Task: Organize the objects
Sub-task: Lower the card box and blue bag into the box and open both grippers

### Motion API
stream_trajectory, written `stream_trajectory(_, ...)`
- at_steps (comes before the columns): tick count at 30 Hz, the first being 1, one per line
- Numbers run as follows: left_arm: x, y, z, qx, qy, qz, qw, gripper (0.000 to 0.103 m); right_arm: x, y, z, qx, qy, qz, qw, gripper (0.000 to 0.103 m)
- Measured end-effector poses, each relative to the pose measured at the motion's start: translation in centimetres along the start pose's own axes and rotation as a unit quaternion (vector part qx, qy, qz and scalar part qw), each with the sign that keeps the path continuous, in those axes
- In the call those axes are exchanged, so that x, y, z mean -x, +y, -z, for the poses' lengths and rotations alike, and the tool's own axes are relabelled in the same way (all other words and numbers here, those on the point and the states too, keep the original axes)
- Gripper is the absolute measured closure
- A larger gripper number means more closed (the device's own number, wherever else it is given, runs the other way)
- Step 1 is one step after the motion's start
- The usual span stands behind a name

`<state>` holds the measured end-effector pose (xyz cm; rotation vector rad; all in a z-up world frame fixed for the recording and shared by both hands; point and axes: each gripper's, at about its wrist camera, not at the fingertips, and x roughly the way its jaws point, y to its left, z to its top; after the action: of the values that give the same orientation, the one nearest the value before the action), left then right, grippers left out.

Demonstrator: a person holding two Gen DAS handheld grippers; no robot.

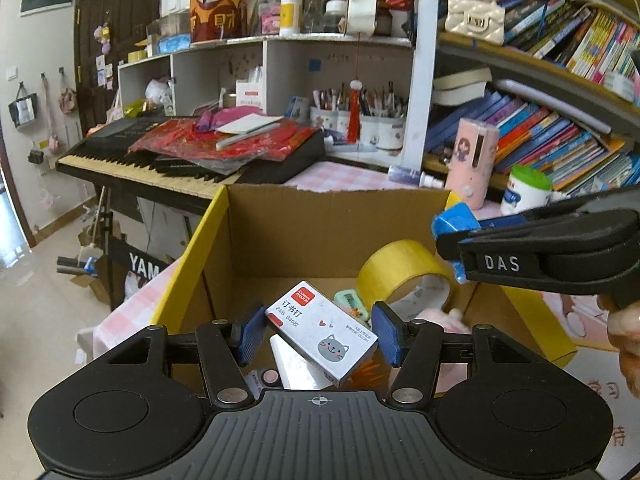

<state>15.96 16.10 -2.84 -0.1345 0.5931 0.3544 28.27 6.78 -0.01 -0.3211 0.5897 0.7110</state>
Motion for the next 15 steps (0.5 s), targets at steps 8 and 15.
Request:
stream_trajectory(8,-1.5,-0.5,0.3,-0.010,0.021,-0.011,0.9997,0.046,-2.5,0.2,-0.7,0.030,0.029,-0.031,0.999,0.076)
stream_trajectory(15,-1.7,-0.7,0.5,-0.010,0.021,-0.018,0.9996,0.044,-3.8,1.0,-0.8,0.054,0.045,-0.053,0.996,0.076)
